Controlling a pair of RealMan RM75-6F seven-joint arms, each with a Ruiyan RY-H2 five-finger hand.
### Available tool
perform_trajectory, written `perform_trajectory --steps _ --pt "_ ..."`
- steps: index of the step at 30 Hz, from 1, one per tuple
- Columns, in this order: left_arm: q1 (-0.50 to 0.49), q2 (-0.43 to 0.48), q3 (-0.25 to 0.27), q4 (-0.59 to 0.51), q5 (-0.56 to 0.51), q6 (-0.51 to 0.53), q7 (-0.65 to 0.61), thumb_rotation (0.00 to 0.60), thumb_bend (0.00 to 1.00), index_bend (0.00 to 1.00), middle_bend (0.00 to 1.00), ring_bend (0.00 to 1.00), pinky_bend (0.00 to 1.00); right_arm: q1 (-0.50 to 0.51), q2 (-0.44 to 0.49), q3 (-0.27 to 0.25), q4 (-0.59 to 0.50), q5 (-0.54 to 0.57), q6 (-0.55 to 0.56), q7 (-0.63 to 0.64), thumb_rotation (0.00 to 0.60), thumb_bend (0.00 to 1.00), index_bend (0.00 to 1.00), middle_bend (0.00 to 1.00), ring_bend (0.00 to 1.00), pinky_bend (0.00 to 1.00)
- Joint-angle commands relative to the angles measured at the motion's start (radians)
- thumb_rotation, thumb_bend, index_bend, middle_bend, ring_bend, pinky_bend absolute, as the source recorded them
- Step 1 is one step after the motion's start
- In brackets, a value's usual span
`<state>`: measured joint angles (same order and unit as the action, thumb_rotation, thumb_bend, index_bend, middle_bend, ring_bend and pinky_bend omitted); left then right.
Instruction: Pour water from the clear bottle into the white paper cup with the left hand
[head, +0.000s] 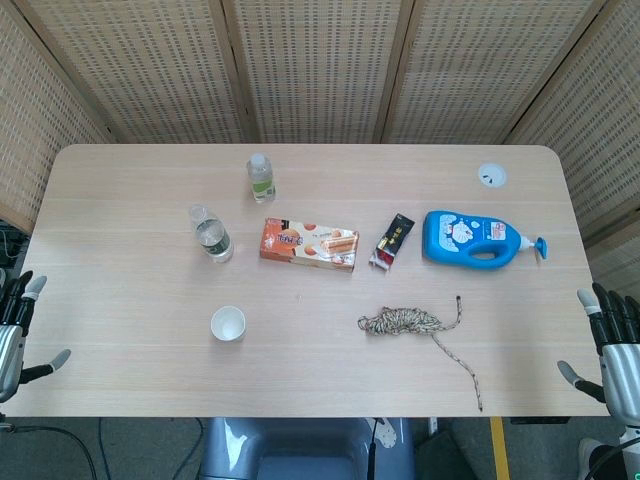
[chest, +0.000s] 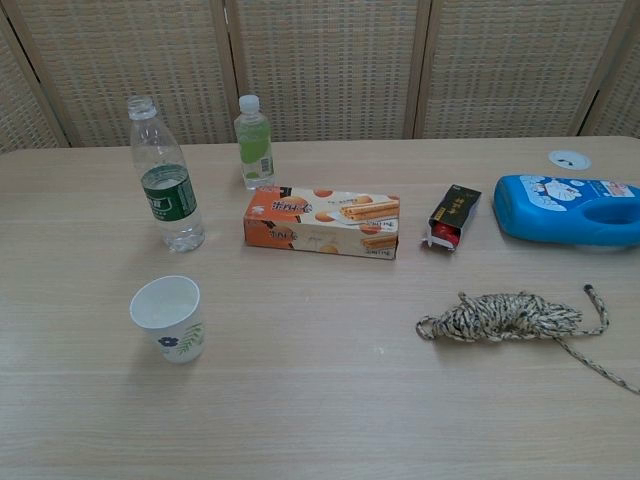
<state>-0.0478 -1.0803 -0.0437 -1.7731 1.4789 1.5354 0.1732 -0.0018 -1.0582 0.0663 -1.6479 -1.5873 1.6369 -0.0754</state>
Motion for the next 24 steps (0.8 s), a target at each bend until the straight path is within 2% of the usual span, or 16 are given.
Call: perform_trajectory --steps 1,8,12,13,16,21,24 --pt "-0.002 0.000 0.000 0.002 -0.002 -0.005 -0.004 0.600 0.13 0.00 0.00 0.00 0.00 -0.001 0.000 0.000 0.003 -0.002 0.002 0.007 0.600 0.00 0.00 0.00 0.00 0.00" --pt "-0.035 -0.014 -0.015 0.041 -0.007 -0.054 -0.078 0.600 0.12 0.00 0.00 0.00 0.00 0.004 0.000 0.003 0.010 0.006 -0.011 0.026 0.600 0.00 0.00 0.00 0.00 0.00" --pt "-0.116 -0.050 -0.060 0.141 -0.044 -0.176 -0.295 0.600 0.09 0.00 0.00 0.00 0.00 0.009 -0.001 0.008 0.013 0.014 -0.019 0.034 0.600 0.00 0.00 0.00 0.00 0.00" --pt "-0.164 -0.084 -0.090 0.195 -0.069 -0.246 -0.396 0.600 0.08 0.00 0.00 0.00 0.00 0.013 -0.002 0.010 0.013 0.019 -0.026 0.031 0.600 0.00 0.00 0.00 0.00 0.00" --pt "-0.268 -0.155 -0.126 0.354 -0.092 -0.414 -0.655 0.600 0.06 0.00 0.00 0.00 0.00 0.023 -0.008 0.017 0.012 0.038 -0.047 0.015 0.600 0.00 0.00 0.00 0.00 0.00" --pt "-0.380 -0.283 -0.142 0.591 -0.066 -0.547 -0.934 0.600 0.02 0.00 0.00 0.00 0.00 0.035 -0.017 0.026 0.018 0.072 -0.077 -0.003 0.600 0.00 0.00 0.00 0.00 0.00" --pt "-0.430 -0.348 -0.142 0.704 -0.056 -0.600 -1.042 0.600 0.00 0.00 0.00 0.00 0.00 0.039 -0.022 0.031 0.024 0.091 -0.090 -0.007 0.600 0.00 0.00 0.00 0.00 0.00"
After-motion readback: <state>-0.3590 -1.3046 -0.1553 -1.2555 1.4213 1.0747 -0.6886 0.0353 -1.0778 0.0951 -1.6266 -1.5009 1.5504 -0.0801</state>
